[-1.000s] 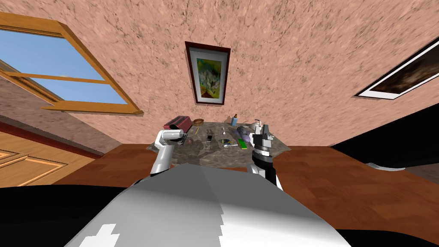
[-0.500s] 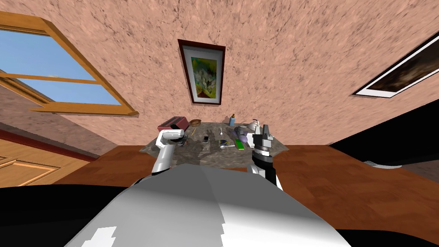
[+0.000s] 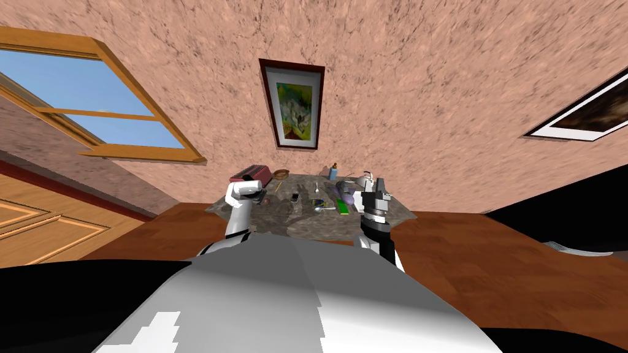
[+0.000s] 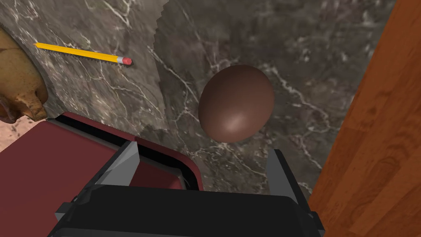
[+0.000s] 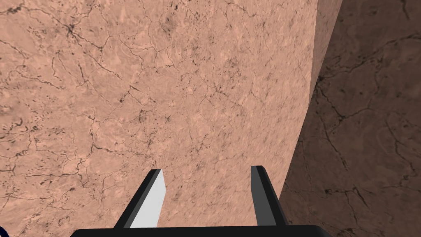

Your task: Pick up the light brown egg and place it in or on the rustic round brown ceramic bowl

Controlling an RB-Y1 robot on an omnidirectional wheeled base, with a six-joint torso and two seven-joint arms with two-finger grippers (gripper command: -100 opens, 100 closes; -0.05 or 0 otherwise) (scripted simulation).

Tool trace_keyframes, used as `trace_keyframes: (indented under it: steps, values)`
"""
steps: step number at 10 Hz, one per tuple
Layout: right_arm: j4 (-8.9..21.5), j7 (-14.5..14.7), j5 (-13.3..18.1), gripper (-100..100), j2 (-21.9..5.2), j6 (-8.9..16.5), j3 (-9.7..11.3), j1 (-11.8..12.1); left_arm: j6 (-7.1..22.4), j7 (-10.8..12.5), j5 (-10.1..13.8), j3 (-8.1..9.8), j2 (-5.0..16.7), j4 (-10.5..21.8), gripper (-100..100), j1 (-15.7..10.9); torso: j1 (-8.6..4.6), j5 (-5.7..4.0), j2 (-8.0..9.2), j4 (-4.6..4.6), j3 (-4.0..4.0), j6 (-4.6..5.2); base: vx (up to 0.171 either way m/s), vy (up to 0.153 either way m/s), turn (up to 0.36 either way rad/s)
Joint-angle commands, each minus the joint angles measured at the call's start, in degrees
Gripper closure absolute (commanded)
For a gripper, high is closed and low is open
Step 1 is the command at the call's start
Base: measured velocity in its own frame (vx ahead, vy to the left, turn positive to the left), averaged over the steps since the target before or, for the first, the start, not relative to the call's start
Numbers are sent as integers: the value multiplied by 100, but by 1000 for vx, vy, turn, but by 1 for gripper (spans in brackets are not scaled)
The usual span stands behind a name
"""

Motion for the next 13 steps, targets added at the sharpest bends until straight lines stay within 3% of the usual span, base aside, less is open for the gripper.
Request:
trace_keyframes:
  steps: [1, 2, 3, 4, 5, 6, 7, 8, 9, 10, 12, 13]
  values:
    - [0, 0, 0, 0, 0, 0, 0, 0, -250, -286, -263, 286, -51, 286, -100, -286, 0, 0, 0, 0, 0, 0, -15, -39, 120]
    - [0, 0, 0, 0, 0, 0, 0, 0, -250, -365, -263, 398, -51, 456, -100, -411, -2, 0, 2, 1, 1, -3, -15, -49, 83]
    - [0, 0, 0, 0, 0, 0, 0, 0, -250, -365, -263, 398, -51, 584, -100, -411, -5, -1, 2, 1, 1, 0, -6, -24, -3]
    - [0, 0, 0, 0, 0, 0, 0, 0, -500, -617, -516, 644, -96, 782, -100, -686, 1, 0, 1, 0, 0, 0, -11, -38, 130]
    - [0, 0, 0, 0, 0, 0, 0, 1, -500, -704, -516, 767, -96, 932, -100, -798, -3, 0, 1, 0, 1, -3, -12, -49, 78]
    - [0, 0, 0, 0, 0, 0, 0, 0, -500, -704, -516, 767, -96, 1098, -100, -798, -5, -1, 1, 0, 1, 0, -8, -24, -8]
    - [0, 0, 0, 0, 0, 0, 0, 0, -750, -954, -769, 1018, -141, 1314, -100, -1074, 2, 1, 1, 0, 0, 0, -19, -37, 140]
    - [0, 0, 0, 0, 0, 0, 0, 0, -750, -1042, -769, 1135, -141, 1549, -100, -1186, -1, 0, 3, 1, 2, -3, -20, -45, 82]
    - [0, 0, 0, 0, 0, 0, 0, 0, -1001, -1234, -1021, 1332, -186, 1742, -100, -1411, -4, 0, 4, 1, 2, 0, -25, -63, 99]
    - [0, 0, 0, 0, 0, 0, 0, 0, -1001, -1381, -1022, 1498, -186, 1911, -100, -1574, -11, -2, 5, 1, 3, -1, -19, -58, 82]
    - [0, 0, 0, 0, 0, 0, 0, 0, -1001, -1381, -1022, 1503, -186, 2126, -100, -1574, 0, 0, 1, 0, 1, 0, -3, -12, -4]
    - [0, 0, 0, 0, 0, 0, 0, 0, -1251, -1682, -1275, 1789, -230, 2340, -100, -1846, 9, 2, -1, 0, -1, 0, -12, -31, 135]
